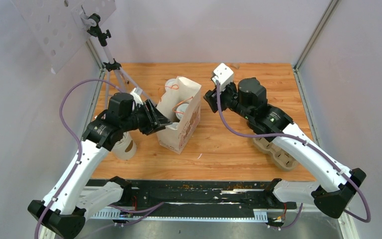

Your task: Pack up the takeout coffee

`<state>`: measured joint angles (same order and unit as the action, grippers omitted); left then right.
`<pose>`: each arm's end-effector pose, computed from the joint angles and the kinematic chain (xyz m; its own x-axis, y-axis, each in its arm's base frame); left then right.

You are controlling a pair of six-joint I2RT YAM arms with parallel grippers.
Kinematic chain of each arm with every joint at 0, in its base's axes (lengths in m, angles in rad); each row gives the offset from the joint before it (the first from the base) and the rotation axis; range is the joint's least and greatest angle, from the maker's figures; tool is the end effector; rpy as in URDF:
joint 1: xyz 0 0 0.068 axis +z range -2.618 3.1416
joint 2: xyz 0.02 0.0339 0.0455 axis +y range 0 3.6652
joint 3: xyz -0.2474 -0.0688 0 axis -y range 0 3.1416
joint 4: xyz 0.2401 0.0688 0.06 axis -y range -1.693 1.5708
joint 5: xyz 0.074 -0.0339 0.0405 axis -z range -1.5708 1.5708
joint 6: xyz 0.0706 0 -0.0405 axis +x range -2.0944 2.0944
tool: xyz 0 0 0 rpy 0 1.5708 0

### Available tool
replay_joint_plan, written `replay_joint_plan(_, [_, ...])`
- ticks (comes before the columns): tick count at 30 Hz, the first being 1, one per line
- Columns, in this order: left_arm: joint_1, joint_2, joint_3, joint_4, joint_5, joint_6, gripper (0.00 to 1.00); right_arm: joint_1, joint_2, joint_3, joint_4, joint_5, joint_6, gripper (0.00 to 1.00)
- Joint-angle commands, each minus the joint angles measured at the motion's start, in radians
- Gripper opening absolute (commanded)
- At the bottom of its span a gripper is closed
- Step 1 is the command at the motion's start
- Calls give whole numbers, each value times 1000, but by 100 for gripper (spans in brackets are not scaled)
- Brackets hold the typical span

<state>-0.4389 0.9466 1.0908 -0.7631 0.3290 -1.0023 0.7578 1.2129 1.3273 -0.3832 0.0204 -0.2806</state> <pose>0.1886 -0.1137 0.3264 -0.8224 -0.4950 -0.2805 -0.0978 0.6087 -0.7873 0.2221 0.2082 0.3938 0.0010 -0.3803 -0.9249 -0.7000 0.6602 -0.2722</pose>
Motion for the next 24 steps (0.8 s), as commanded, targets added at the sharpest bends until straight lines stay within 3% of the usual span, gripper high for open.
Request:
replay_joint_plan(1, [-2,-5,69,-34,-3,43,58,-3,-32,-16,12,98,186,59])
replay_joint_plan(3, [-1,-6,94,-43,6,53,72,-5,-28,-8,-39,128,281,62])
replay_joint_plan(5, [-1,-9,135,-65,-10,77,98,-4,-24,8,-106,140,368,70])
replay_joint_plan(7, [-1,-3,182,-101,-37,115,100,-4,-23,24,-177,142,420,80])
replay_joint_plan(9, [-1,7,231,-153,-64,161,100,-4,-25,27,-248,183,482,97])
replay_joint_plan(10, [-2,9,252,-175,-77,187,100,-7,-26,28,-289,216,520,100])
replay_joint_plan(19, [-2,-2,394,-301,-284,414,100,-47,-22,71,-631,481,717,100])
replay_joint_plan(24, [-1,-15,445,-387,-478,522,100,-144,-59,38,-592,323,746,94])
